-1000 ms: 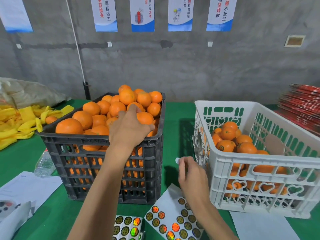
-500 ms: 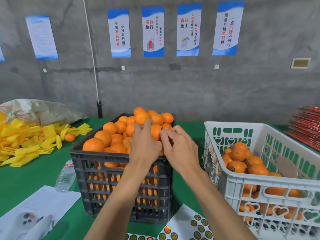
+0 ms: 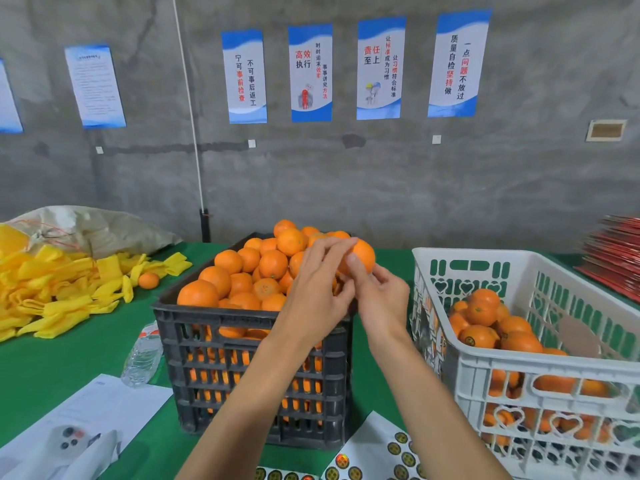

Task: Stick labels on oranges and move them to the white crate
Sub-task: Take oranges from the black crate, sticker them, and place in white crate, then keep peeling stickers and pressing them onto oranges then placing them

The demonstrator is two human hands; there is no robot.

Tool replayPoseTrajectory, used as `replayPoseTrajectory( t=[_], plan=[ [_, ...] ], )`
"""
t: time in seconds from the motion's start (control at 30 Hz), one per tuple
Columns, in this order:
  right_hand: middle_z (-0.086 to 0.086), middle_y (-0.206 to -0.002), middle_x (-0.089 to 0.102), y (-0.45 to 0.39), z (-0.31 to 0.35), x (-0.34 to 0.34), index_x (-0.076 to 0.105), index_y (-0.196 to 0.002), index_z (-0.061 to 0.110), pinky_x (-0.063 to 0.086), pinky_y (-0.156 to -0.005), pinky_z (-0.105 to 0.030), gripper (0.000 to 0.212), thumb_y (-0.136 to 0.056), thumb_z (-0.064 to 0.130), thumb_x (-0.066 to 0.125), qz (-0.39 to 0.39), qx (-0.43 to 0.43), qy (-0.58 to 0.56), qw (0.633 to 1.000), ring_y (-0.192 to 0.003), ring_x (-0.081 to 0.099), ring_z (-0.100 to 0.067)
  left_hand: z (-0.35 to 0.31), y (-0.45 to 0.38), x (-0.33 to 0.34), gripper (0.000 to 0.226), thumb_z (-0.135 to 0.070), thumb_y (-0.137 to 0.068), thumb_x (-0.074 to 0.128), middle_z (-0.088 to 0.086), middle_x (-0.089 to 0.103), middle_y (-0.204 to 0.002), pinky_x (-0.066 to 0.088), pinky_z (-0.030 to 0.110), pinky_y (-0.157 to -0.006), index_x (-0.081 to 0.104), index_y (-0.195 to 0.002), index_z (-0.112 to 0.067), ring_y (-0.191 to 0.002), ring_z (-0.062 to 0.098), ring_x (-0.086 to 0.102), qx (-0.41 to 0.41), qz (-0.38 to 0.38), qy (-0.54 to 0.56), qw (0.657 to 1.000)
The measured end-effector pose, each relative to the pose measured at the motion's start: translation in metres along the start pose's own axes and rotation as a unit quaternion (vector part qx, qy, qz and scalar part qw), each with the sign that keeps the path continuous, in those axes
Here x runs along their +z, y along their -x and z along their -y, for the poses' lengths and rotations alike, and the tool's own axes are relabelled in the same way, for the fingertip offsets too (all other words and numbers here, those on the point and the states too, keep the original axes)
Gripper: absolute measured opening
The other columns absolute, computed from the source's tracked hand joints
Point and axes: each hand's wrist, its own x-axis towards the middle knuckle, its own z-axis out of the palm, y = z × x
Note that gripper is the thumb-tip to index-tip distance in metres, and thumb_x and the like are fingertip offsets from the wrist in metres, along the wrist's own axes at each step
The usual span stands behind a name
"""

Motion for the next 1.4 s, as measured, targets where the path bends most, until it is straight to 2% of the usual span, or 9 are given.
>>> replayPoseTrajectory(
  t=[0.13, 0.3, 0.57, 0.63, 0.73, 0.83, 0.93, 1.13, 1.4],
  plan=[
    [-0.019, -0.107, 0.071, -0.011, 0.014, -0.013, 0.057, -0.110, -0.005, 0.060, -0.089, -0.032, 0.031, -0.099, 0.024, 0.065, -0.131, 0.109, -0.271, 0.947, -0.091, 0.075, -0.024, -0.003, 0.005, -0.002, 0.049, -0.015, -0.094, 0.067, -0.002, 0.048, -0.140, 0.045, 0.034, -0.106, 0.052, -0.141, -0.017, -0.133, 0.012, 0.048, 0.012, 0.021, 0.033, 0.999],
    [-0.017, -0.138, 0.058, -0.019, 0.031, -0.039, 0.016, -0.157, 0.003, 0.040, -0.114, -0.034, 0.067, -0.107, 0.035, 0.048, -0.215, 0.130, -0.357, 0.900, -0.121, 0.065, -0.023, 0.002, 0.008, -0.001, 0.037, -0.021, -0.095, 0.066, -0.007, 0.047, -0.135, 0.050, 0.036, -0.095, 0.057, -0.130, -0.020, -0.122, 0.010, 0.052, -0.030, 0.026, 0.005, 0.999],
    [-0.020, -0.140, 0.058, -0.022, 0.025, -0.054, 0.042, -0.141, 0.001, 0.053, -0.103, -0.034, 0.036, -0.110, 0.016, 0.033, -0.199, 0.055, -0.326, 0.923, -0.113, 0.069, -0.023, 0.005, 0.010, 0.008, 0.032, -0.029, -0.094, 0.067, -0.014, 0.051, -0.126, 0.055, 0.037, -0.079, 0.059, -0.125, -0.026, -0.108, 0.008, 0.055, -0.072, 0.047, -0.043, 0.995],
    [-0.022, -0.132, 0.063, -0.019, 0.021, -0.045, 0.052, -0.120, 0.000, 0.057, -0.098, -0.034, 0.022, -0.107, 0.009, 0.037, -0.175, 0.053, -0.301, 0.936, -0.103, 0.073, -0.021, 0.006, 0.011, 0.005, 0.030, -0.031, -0.095, 0.066, -0.013, 0.053, -0.126, 0.054, 0.039, -0.079, 0.060, -0.124, -0.026, -0.108, 0.009, 0.056, -0.084, 0.054, -0.055, 0.993],
    [-0.018, -0.121, 0.069, -0.012, 0.012, -0.018, 0.048, -0.137, -0.006, 0.059, -0.092, -0.032, 0.034, -0.106, 0.005, 0.041, -0.088, 0.043, -0.224, 0.970, -0.100, 0.075, -0.021, 0.012, 0.013, -0.011, 0.030, -0.036, -0.095, 0.064, -0.011, 0.057, -0.124, 0.054, 0.039, -0.082, 0.061, -0.124, -0.027, -0.111, 0.011, 0.055, -0.116, 0.055, -0.102, 0.986],
    [-0.006, -0.118, 0.073, 0.001, 0.002, 0.015, 0.054, -0.142, 0.005, 0.058, -0.094, -0.036, 0.039, -0.106, 0.019, 0.049, 0.019, -0.020, 0.012, 1.000, -0.101, 0.074, -0.013, 0.031, 0.016, -0.040, 0.034, -0.038, -0.093, 0.065, -0.004, 0.061, -0.122, 0.051, 0.042, -0.089, 0.063, -0.124, -0.023, -0.115, 0.019, 0.055, -0.161, 0.066, -0.179, 0.968],
    [0.001, -0.123, 0.072, 0.013, -0.002, 0.041, 0.060, -0.139, 0.019, 0.052, -0.101, -0.034, 0.041, -0.102, 0.036, 0.054, 0.082, -0.143, 0.288, 0.944, -0.110, 0.067, -0.009, 0.051, 0.020, -0.072, 0.035, -0.037, -0.092, 0.064, 0.005, 0.064, -0.123, 0.048, 0.043, -0.094, 0.064, -0.124, -0.020, -0.118, 0.028, 0.055, -0.239, 0.066, -0.230, 0.941],
    [0.004, -0.135, 0.066, 0.027, -0.008, 0.077, 0.049, -0.149, 0.019, 0.054, -0.098, -0.040, 0.050, -0.103, 0.039, 0.050, 0.160, -0.222, 0.402, 0.874, -0.119, 0.063, -0.013, 0.088, 0.023, -0.114, 0.052, -0.037, -0.090, 0.062, 0.014, 0.052, -0.139, 0.037, 0.051, -0.106, 0.053, -0.138, -0.022, -0.133, 0.039, 0.040, -0.427, 0.110, -0.315, 0.841],
    [0.008, -0.139, 0.063, 0.031, -0.006, 0.072, 0.051, -0.147, 0.024, 0.052, -0.092, -0.035, 0.045, -0.104, 0.038, 0.046, 0.152, -0.264, 0.441, 0.844, -0.124, 0.059, -0.013, 0.092, 0.014, -0.121, 0.054, -0.022, -0.084, 0.070, 0.016, 0.064, -0.128, 0.053, 0.046, -0.095, 0.059, -0.135, -0.014, -0.117, 0.037, 0.060, -0.436, 0.082, -0.234, 0.865]
  ],
)
